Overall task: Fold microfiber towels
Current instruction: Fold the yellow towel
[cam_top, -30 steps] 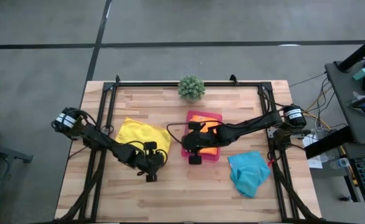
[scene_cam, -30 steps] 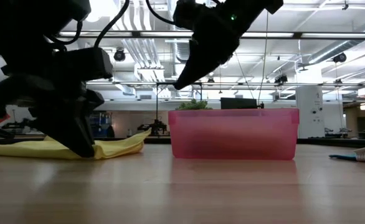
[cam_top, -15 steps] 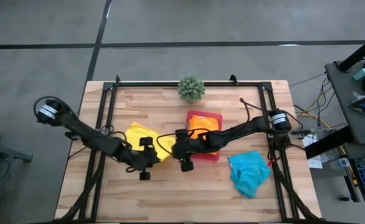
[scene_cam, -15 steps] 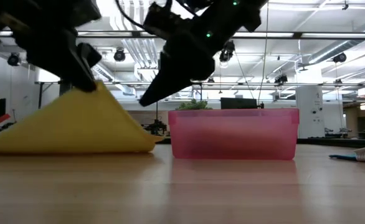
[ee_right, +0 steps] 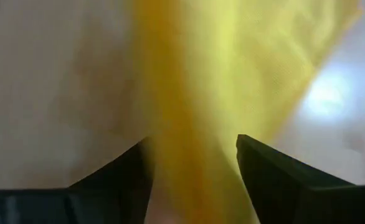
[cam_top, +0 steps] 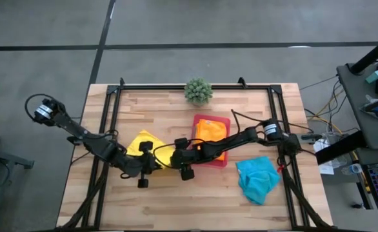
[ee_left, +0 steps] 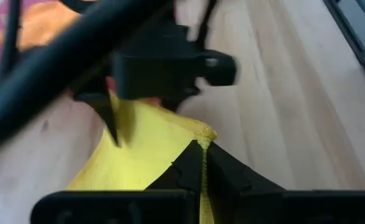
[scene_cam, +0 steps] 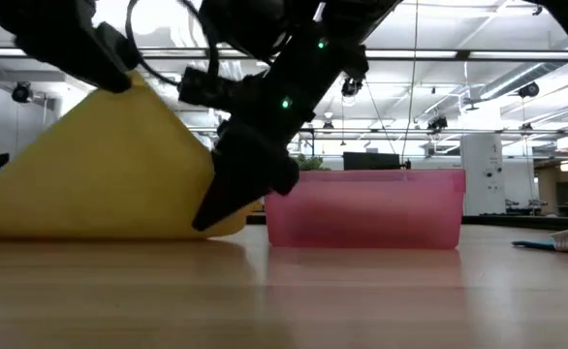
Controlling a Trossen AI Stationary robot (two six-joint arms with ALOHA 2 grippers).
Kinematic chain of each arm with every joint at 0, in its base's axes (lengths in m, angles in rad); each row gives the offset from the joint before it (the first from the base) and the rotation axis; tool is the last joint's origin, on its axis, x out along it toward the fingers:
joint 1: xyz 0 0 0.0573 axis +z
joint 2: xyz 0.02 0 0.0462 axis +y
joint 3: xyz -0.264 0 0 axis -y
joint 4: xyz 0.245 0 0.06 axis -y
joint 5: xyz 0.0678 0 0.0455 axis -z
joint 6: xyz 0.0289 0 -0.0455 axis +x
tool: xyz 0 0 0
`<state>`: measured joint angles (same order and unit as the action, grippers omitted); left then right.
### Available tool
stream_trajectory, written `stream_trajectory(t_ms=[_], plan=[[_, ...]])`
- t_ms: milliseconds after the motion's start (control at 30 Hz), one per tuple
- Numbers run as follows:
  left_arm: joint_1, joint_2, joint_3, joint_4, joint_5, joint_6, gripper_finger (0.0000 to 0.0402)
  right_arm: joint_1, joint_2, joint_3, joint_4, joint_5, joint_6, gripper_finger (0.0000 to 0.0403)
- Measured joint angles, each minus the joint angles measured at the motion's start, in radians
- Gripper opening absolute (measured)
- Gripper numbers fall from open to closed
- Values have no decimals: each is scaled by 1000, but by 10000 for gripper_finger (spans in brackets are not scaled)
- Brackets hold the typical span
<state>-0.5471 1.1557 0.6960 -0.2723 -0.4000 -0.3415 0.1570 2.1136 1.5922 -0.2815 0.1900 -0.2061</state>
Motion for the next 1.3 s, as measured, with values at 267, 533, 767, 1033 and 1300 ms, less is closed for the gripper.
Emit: stream_trajectory(t_ms=[267, 533, 767, 1033, 1300], plan=[[-52, -25, 0, -68, -3, -117, 0, 2, -17, 6, -39, 44, -31, 117], [-74, -5, -2, -80, 5, -190, 0, 28, -57, 6, -91, 38, -67, 14], [-131, -5, -2, -39, 116, -332, 0, 74, -146, 6, -199, -72, -138, 12], [-175, -5, -2, -65, 70, -378, 0, 84, -230, 6, -189, -118, -179, 12], [-175, -6, -2, -287, 12, -567, 0, 27, -173, 6, -135, -120, -219, 12]])
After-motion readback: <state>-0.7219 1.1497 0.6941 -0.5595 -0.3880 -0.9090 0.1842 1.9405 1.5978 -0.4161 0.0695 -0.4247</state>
